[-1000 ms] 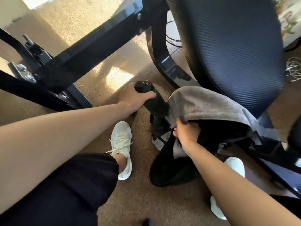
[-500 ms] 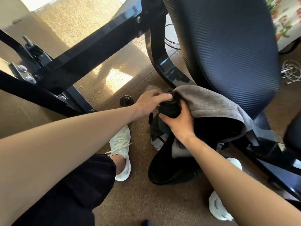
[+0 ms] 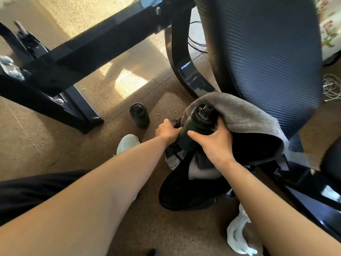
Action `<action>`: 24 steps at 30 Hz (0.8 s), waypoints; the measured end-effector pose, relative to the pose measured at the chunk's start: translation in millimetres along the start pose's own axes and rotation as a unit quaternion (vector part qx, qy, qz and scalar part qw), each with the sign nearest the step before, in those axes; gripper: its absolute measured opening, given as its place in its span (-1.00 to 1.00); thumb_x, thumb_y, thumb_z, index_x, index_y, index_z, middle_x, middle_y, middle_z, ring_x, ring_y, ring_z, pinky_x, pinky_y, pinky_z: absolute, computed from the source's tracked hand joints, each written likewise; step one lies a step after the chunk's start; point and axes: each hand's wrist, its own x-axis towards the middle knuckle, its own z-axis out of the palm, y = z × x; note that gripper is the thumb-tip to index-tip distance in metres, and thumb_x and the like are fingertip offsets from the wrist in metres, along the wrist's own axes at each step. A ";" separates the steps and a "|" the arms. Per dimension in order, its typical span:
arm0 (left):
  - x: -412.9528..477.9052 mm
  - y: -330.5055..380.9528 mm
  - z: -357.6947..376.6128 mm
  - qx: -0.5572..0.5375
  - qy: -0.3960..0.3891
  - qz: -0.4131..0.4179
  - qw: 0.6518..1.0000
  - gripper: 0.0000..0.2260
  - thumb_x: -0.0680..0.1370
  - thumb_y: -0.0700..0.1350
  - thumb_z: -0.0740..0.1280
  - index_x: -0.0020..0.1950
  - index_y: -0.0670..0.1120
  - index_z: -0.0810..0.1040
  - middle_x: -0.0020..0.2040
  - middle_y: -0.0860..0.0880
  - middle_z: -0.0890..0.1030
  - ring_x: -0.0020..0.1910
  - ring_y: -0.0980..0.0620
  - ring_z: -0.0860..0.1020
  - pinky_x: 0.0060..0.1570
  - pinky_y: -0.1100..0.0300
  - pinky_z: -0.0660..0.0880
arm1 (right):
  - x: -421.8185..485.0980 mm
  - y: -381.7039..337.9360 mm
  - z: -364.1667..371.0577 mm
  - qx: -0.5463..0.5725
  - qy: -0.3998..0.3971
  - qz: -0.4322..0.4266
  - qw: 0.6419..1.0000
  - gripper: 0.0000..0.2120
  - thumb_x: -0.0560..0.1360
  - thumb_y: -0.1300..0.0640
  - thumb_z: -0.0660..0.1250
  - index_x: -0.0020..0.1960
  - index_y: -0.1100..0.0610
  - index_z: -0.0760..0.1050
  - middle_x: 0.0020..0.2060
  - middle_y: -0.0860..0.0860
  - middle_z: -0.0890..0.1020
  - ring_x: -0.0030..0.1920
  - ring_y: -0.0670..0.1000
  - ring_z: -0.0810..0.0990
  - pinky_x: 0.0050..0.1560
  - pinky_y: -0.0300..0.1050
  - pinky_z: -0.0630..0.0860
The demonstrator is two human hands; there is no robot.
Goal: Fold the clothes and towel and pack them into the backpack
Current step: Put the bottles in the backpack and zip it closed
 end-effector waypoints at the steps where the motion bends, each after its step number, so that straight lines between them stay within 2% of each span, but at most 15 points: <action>1: 2.1 1.4 -0.1 -0.001 0.001 0.002 1.000 -0.50 0.51 0.23 0.40 0.30 -0.06 0.48 0.21 -0.12 0.60 0.21 -0.16 0.57 0.08 0.03 0.49 | 0.2 -1.6 -0.3 0.000 -0.001 0.000 1.000 -0.24 0.23 0.01 0.68 0.37 0.03 0.48 0.24 -0.09 0.63 0.30 -0.12 0.55 0.41 -0.07 0.45; 3: 5.8 5.6 -1.6 -0.002 -0.006 0.012 1.000 -0.57 0.53 0.20 0.39 0.25 -0.07 0.55 0.16 -0.11 0.62 0.15 -0.13 0.59 -0.01 0.08 0.47 | 1.4 -2.7 0.6 0.002 0.002 -0.003 1.000 -0.24 0.24 0.00 0.68 0.37 0.04 0.48 0.24 -0.09 0.63 0.29 -0.12 0.56 0.40 -0.05 0.46; 6: 9.3 3.6 -6.6 -0.005 -0.022 0.014 1.000 -0.67 0.53 0.12 0.42 0.17 -0.07 0.62 0.09 -0.09 0.65 0.06 -0.09 0.60 -0.04 0.12 0.48 | 1.0 -3.9 3.4 0.008 0.009 -0.004 1.000 -0.24 0.24 -0.01 0.68 0.37 0.04 0.48 0.24 -0.09 0.63 0.30 -0.12 0.56 0.41 -0.04 0.46; 9: 11.6 -7.4 -9.4 -0.029 -0.027 0.004 0.999 -0.81 0.50 0.05 0.46 0.01 -0.03 0.65 0.04 -0.07 0.67 0.02 -0.06 0.62 -0.08 0.14 0.48 | -1.9 -8.0 5.9 0.015 0.016 -0.015 1.000 -0.23 0.25 -0.02 0.68 0.38 0.02 0.46 0.26 -0.11 0.62 0.31 -0.15 0.55 0.41 -0.04 0.46; 12: 9.4 -13.1 -10.7 -0.030 -0.035 0.004 0.999 -0.95 0.51 -0.14 0.44 -0.05 -0.03 0.66 0.03 -0.10 0.69 0.00 -0.08 0.65 -0.09 0.12 0.56 | -4.0 -18.1 8.0 0.032 -0.013 -0.049 0.998 -0.20 0.28 0.09 0.67 0.43 0.01 0.40 0.30 -0.12 0.58 0.34 -0.20 0.50 0.44 -0.17 0.41; 14: 9.4 -19.1 -12.0 -0.012 -0.041 0.013 0.999 -0.84 0.48 -0.28 0.43 0.01 -0.09 0.69 0.01 -0.15 0.70 0.00 -0.13 0.67 0.03 0.01 0.64 | 0.0 -25.7 12.1 0.046 -0.044 -0.068 0.996 -0.14 0.29 0.20 0.66 0.47 -0.01 0.32 0.35 -0.14 0.51 0.37 -0.23 0.44 0.44 -0.31 0.34; 16: 9.9 -26.8 -16.8 -0.030 -0.040 0.014 0.999 -0.86 0.44 -0.32 0.47 -0.04 -0.13 0.68 -0.06 -0.18 0.71 -0.04 -0.16 0.70 0.03 -0.08 0.67 | 9.6 -29.6 18.8 0.052 -0.059 -0.079 0.994 -0.12 0.28 0.27 0.65 0.45 -0.04 0.28 0.36 -0.13 0.46 0.38 -0.21 0.42 0.46 -0.31 0.31; 18: 10.7 -35.4 -20.2 -0.081 -0.050 0.012 0.995 -0.88 0.44 -0.32 0.49 -0.17 -0.11 0.66 -0.13 -0.16 0.71 -0.13 -0.12 0.71 -0.07 -0.08 0.70 | 20.9 -29.0 23.9 0.051 -0.073 -0.083 0.993 -0.13 0.25 0.31 0.65 0.40 -0.05 0.29 0.29 -0.15 0.48 0.35 -0.21 0.45 0.47 -0.24 0.32; 21: 11.3 -42.7 -19.3 -0.106 -0.052 0.029 0.993 -0.94 0.46 -0.29 0.49 -0.16 -0.14 0.71 -0.19 -0.13 0.72 -0.14 -0.07 0.73 -0.09 -0.05 0.70 | 35.6 -21.2 23.8 0.013 -0.094 -0.108 0.990 -0.18 0.22 0.32 0.66 0.36 0.10 0.34 0.18 -0.14 0.53 0.24 -0.23 0.50 0.40 -0.28 0.36; 24: 8.5 -40.4 -18.2 -0.095 -0.019 0.046 0.994 -0.86 0.49 -0.24 0.44 -0.27 -0.09 0.66 -0.29 -0.07 0.70 -0.18 -0.04 0.73 -0.06 -0.03 0.70 | 37.6 -21.6 18.6 -0.021 -0.094 -0.124 0.988 -0.18 0.24 0.28 0.67 0.39 0.15 0.34 0.23 -0.01 0.54 0.29 -0.13 0.50 0.39 -0.33 0.36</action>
